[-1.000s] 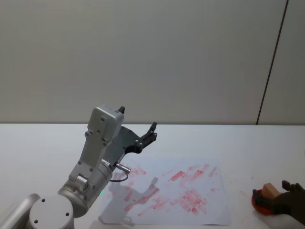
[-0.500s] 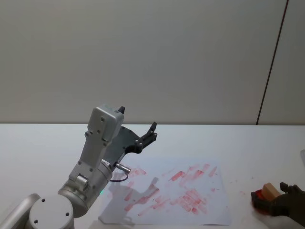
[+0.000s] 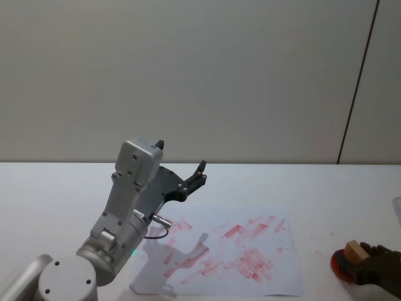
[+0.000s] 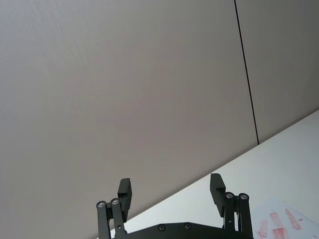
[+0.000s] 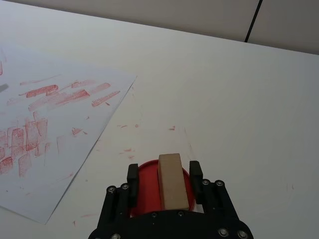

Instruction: Use the one hand to pick up the stamp and affix it onto the A4 paper.

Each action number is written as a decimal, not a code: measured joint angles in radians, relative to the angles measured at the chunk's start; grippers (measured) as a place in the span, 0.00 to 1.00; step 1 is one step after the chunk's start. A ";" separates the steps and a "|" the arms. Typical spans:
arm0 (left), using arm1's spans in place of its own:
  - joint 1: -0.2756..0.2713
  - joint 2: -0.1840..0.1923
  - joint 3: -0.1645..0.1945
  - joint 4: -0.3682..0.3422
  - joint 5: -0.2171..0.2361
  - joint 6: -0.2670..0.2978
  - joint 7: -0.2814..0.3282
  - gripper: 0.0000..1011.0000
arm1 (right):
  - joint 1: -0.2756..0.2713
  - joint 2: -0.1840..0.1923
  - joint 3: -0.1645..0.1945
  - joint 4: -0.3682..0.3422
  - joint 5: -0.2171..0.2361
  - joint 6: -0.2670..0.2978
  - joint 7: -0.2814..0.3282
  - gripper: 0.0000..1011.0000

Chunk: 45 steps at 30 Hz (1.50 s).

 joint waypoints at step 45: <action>0.000 0.000 0.000 0.000 0.000 0.000 0.000 0.99 | 0.174 -0.142 -0.065 0.059 -0.005 -0.127 0.123 0.22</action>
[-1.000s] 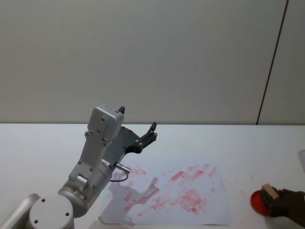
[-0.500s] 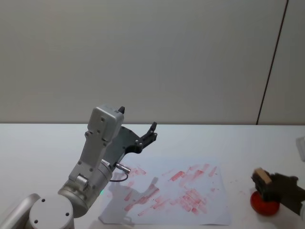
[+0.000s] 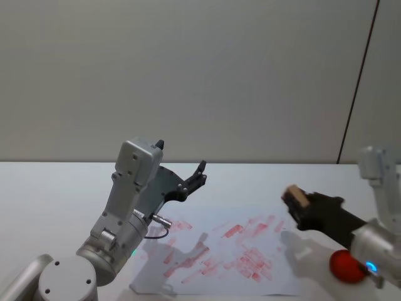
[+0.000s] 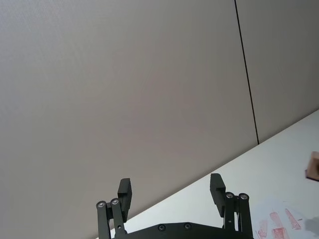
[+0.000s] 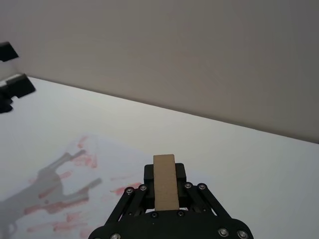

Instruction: Use the one hand to pick up the stamp and affix it onto the A4 paper.

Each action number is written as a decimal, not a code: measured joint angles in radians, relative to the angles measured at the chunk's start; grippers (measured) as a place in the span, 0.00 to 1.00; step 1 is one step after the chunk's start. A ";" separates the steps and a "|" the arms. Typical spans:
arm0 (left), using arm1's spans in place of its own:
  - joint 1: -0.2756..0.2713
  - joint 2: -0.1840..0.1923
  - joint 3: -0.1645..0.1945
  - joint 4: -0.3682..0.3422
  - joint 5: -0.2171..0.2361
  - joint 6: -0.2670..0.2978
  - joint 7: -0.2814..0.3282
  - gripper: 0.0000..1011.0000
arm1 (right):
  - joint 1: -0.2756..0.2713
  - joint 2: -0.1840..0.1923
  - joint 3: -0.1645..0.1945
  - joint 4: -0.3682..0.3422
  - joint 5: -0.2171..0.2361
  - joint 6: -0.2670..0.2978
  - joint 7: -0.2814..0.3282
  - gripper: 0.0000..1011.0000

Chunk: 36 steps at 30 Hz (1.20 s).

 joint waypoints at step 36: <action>0.000 0.000 0.000 0.000 0.000 0.000 0.000 0.99 | 0.224 -0.193 -0.164 0.365 -0.247 0.100 0.176 0.22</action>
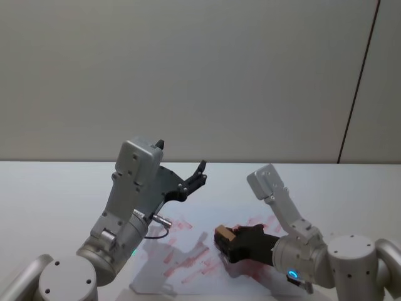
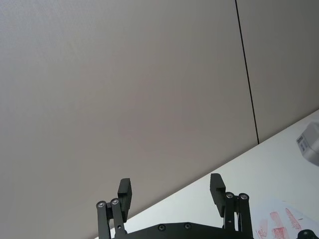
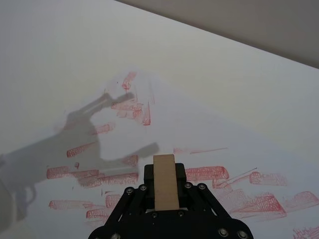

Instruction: Use the one hand to pick up the stamp and affix it onto the A4 paper.

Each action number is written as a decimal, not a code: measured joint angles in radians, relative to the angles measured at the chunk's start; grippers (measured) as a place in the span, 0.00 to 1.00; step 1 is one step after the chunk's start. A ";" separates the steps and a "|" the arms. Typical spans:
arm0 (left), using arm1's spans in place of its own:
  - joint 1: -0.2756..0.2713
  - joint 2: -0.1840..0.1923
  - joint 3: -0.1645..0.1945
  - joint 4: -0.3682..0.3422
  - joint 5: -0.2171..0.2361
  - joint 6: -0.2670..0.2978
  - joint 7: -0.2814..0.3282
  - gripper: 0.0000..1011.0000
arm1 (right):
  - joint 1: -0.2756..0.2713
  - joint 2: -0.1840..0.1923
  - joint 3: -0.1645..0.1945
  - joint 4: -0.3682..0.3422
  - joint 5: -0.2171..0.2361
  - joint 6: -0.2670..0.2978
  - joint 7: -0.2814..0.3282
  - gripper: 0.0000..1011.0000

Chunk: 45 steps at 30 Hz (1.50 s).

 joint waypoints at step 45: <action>0.000 0.000 0.000 0.000 0.000 0.000 0.000 0.99 | -0.013 0.048 0.096 -0.190 0.232 -0.055 -0.156 0.22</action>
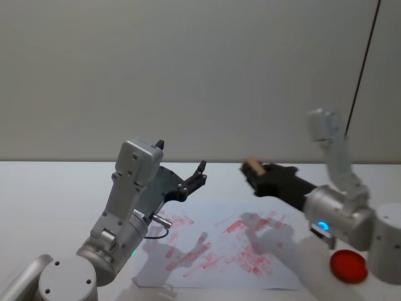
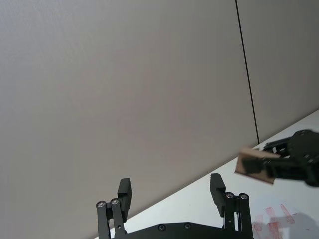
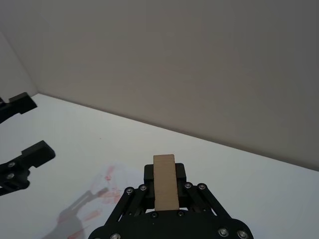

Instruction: Use the one hand to pick up the stamp and affix it onto the A4 paper.

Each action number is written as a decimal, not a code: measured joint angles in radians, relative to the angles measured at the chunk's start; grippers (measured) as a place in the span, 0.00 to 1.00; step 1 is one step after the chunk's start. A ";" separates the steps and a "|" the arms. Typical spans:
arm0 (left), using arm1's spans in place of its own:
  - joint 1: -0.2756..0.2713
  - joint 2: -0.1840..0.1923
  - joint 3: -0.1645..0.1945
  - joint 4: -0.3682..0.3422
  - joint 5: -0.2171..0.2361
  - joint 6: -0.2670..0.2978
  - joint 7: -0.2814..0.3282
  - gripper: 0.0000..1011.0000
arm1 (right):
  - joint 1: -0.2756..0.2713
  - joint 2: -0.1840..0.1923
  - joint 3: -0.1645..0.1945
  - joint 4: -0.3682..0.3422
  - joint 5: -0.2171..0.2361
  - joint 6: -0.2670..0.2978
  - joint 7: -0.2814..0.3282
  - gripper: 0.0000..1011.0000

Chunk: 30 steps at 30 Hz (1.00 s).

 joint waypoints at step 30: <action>0.000 0.000 0.000 0.000 0.000 0.000 0.000 0.99 | -0.229 0.216 0.134 -0.242 0.123 0.128 -0.125 0.22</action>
